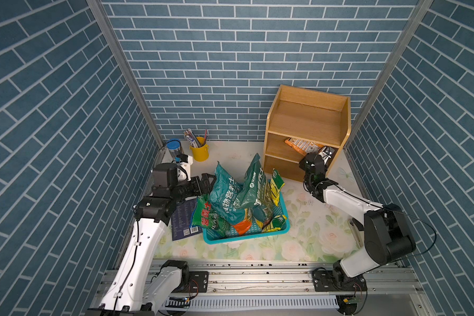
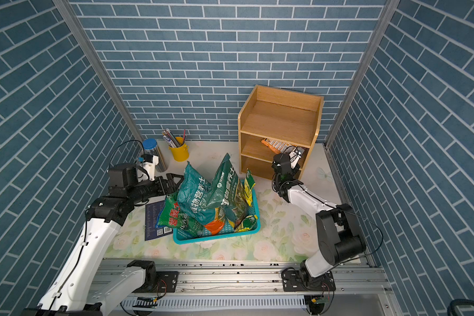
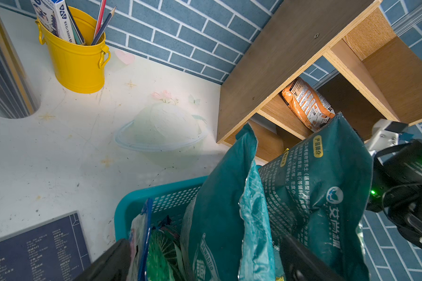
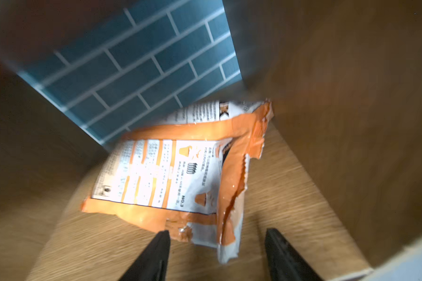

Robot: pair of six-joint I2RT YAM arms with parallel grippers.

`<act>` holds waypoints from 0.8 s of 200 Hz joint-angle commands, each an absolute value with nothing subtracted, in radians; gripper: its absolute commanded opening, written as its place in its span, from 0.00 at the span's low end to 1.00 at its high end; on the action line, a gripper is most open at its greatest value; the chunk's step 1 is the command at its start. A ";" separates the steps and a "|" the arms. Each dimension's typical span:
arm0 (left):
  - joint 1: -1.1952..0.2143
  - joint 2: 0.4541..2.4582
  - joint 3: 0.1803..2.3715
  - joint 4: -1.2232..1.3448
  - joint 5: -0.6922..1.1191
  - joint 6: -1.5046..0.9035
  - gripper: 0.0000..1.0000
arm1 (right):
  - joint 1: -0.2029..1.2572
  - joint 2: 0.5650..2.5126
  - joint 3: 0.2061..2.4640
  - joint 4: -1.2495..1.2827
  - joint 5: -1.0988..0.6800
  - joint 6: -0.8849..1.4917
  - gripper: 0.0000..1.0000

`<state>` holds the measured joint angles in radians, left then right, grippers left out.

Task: Take down the fertilizer bag from the shelf
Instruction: Pick up the fertilizer bag from the shelf.

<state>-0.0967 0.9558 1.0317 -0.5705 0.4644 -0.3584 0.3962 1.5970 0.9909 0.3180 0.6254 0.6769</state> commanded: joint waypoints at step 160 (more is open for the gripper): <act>-0.098 0.958 1.015 -0.561 0.466 -0.354 1.00 | 0.612 1.380 1.044 0.280 0.874 0.475 0.00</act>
